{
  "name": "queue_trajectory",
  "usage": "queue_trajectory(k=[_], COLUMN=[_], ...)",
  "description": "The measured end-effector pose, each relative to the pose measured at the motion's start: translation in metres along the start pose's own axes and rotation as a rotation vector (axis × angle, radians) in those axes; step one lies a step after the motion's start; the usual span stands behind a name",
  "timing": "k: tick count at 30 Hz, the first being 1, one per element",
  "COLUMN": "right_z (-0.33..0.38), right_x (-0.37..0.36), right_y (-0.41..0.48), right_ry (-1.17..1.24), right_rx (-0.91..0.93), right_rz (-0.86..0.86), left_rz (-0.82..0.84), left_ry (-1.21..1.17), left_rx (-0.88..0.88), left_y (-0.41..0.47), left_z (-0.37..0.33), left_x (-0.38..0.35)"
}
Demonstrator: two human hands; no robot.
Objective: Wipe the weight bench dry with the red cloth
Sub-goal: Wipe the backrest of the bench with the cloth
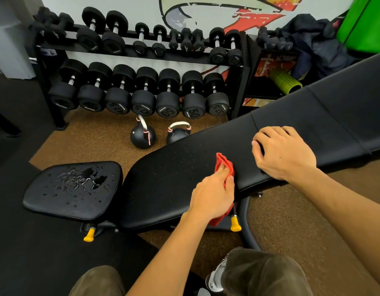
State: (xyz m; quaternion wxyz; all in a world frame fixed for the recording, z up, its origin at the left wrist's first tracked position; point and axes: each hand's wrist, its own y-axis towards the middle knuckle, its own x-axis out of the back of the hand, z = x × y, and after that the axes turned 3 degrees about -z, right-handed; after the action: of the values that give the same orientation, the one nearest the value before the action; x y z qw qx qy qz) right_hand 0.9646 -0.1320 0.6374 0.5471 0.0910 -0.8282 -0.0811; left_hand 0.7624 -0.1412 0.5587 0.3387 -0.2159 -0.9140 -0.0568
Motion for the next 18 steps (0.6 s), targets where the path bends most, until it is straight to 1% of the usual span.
queue_trajectory(k=[1,3,6,8,10,13,14,18], right_z=[0.000,0.000,0.000,0.000,0.000,0.001,0.000,-0.001], right_x=[0.000,0.001,0.001,0.002,0.003,0.001,0.001,0.000], right_y=[0.000,-0.001,-0.001,-0.001,-0.001,-0.001,-0.001,0.000], right_ry=[0.000,0.003,0.008,0.009,0.014,0.025,0.025,0.030], right_rx=[0.000,0.001,0.002,-0.001,-0.005,-0.006,-0.008,-0.012], right_rz=[0.004,0.010,0.017,0.022,0.024,0.014,0.008,-0.003], left_rz=[0.014,0.009,-0.036,-0.047,-0.036,0.039,0.063,0.099], left_ry=[0.001,0.019,0.032,0.008,0.003,-0.027,-0.037,-0.021], left_rx=[-0.015,0.016,0.171,0.214,0.147,-0.005,-0.026,-0.015], left_y=[0.000,0.000,0.003,0.007,0.006,-0.001,-0.001,0.004], left_z=[0.001,0.013,0.038,0.043,0.034,0.019,0.018,0.022], left_x=[0.001,0.005,0.011,0.012,0.012,0.009,0.009,0.018])
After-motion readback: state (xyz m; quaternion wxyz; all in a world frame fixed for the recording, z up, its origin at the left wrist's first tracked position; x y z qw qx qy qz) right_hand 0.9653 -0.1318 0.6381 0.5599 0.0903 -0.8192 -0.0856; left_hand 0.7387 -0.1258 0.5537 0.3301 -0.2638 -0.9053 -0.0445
